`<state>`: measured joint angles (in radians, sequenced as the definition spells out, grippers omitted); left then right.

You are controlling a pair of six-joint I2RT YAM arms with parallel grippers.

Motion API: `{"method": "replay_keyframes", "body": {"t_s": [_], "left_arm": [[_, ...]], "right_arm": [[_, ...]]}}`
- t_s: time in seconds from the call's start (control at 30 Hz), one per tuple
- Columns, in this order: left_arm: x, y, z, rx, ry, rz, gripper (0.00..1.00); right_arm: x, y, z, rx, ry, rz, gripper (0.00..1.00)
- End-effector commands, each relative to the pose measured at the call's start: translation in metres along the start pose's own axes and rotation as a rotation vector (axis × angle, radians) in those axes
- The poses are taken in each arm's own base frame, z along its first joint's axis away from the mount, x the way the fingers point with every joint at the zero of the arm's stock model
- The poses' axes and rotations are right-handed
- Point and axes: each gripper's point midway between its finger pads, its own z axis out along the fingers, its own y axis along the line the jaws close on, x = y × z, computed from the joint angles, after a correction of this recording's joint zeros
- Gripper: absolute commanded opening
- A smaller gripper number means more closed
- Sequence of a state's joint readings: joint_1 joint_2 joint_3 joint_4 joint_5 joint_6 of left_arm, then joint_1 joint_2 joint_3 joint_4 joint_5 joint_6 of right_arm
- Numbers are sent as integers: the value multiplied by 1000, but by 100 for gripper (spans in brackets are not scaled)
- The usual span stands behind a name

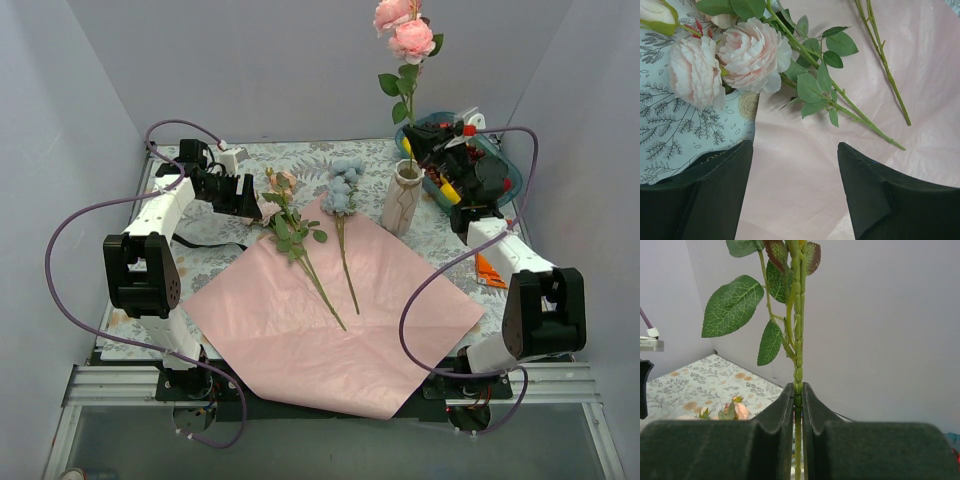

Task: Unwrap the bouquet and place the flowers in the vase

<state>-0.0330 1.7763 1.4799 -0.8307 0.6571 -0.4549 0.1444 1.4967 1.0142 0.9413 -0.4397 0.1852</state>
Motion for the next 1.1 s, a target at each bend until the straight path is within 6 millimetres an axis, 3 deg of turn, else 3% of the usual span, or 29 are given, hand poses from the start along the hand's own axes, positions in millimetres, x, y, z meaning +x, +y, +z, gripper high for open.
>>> {"method": "replay_keyframes", "body": {"t_s": [0.0, 0.03, 0.13, 0.17, 0.2, 0.23, 0.37, 0.43, 0.57, 0.6, 0.67, 0.8, 0.93, 1.03, 1.07], "left_arm": [[-10, -11, -16, -11, -46, 58, 68], [-10, -11, -16, -11, -48, 59, 68], [-13, -12, -18, -12, -55, 66, 68], [-14, -13, -18, -11, -56, 66, 68], [-13, -13, -18, -8, -54, 66, 68], [-14, -13, -18, -8, -55, 65, 68], [-13, -14, -19, -4, -54, 65, 68], [-15, -15, -20, -4, -59, 67, 68], [-13, -17, -21, 1, -59, 70, 68], [-13, -17, -21, 0, -58, 68, 68], [-13, -18, -22, 0, -62, 74, 68], [-13, -19, -24, -3, -65, 78, 69], [-16, -20, -25, -1, -71, 74, 69], [-19, -21, -27, -3, -83, 81, 69], [-19, -21, -27, -2, -86, 85, 69]], "right_arm": [[-47, 14, -17, -4, -177, -34, 9], [-45, 15, -22, 0, -173, -30, 11], [-43, 15, -29, 22, -173, -28, 39], [-36, 15, -33, 32, -160, -24, 67], [-36, 13, -34, 46, -160, -29, 83], [-38, 13, -37, 54, -160, -46, 91], [-38, 6, -43, 110, -97, -64, 95], [-50, 6, -51, 138, -112, -90, 95], [-45, 10, -67, 180, -42, -79, 97], [-33, 16, -72, 170, 1, -66, 97], [-38, 28, -80, 148, 9, -84, 98], [-21, 63, -90, 44, 104, -65, 98], [8, 80, -89, 22, 332, 182, 98], [9, 108, -90, -12, 301, 268, 98], [21, 115, -96, 8, 273, 241, 98]]}}
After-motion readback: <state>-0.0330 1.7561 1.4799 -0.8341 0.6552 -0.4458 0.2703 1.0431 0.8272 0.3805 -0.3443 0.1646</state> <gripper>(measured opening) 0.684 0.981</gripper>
